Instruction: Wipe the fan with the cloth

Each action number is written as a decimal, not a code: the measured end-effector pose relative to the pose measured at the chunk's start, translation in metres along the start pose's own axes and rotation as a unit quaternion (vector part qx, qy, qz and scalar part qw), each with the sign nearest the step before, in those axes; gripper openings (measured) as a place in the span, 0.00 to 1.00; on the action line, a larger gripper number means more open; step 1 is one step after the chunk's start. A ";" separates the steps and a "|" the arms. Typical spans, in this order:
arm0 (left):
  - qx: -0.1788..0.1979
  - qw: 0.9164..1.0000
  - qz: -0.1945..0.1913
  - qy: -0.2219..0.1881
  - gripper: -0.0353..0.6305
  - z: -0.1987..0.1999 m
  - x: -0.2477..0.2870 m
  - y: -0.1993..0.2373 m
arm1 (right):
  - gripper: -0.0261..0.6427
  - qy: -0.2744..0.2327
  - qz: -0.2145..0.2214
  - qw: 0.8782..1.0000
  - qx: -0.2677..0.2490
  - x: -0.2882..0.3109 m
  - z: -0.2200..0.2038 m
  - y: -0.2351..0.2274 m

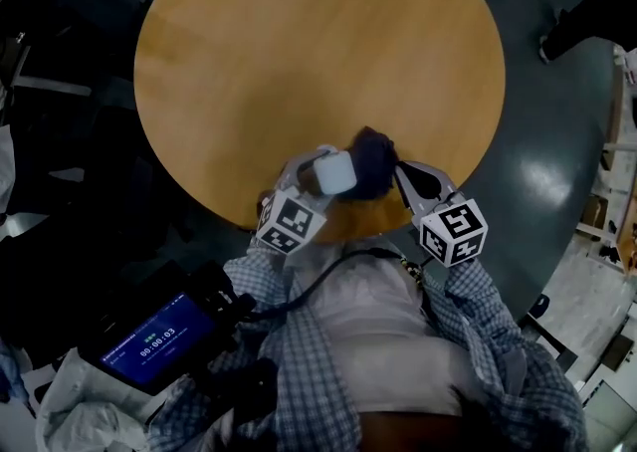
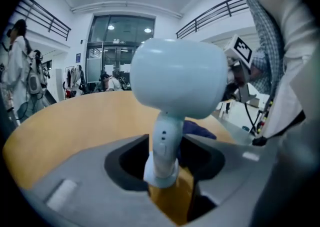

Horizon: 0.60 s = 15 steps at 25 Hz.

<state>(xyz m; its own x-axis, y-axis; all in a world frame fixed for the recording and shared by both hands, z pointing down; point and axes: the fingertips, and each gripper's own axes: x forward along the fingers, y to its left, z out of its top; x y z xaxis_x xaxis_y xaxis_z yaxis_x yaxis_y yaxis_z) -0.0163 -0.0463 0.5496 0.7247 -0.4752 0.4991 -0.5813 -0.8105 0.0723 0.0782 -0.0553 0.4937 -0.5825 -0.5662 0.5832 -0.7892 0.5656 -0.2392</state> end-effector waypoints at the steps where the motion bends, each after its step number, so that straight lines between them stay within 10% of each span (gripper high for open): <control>1: 0.002 1.000 0.004 -0.001 0.32 0.002 -0.007 -0.024 | 0.04 0.014 -0.002 1.000 -0.013 -0.019 -0.015 0.003; 15: -0.061 0.995 0.071 -0.021 0.28 0.001 -0.035 -0.028 | 0.33 0.178 0.036 0.971 -0.156 0.043 -0.086 0.038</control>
<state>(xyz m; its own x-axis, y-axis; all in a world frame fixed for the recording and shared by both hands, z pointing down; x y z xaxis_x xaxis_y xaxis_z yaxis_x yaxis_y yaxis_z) -0.0249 -0.0071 0.5295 0.6450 -0.5981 0.4756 -0.7177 -0.6878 0.1084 0.0399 -0.0063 0.5762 -0.4860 -0.3067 0.8184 -0.6190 0.7819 -0.0746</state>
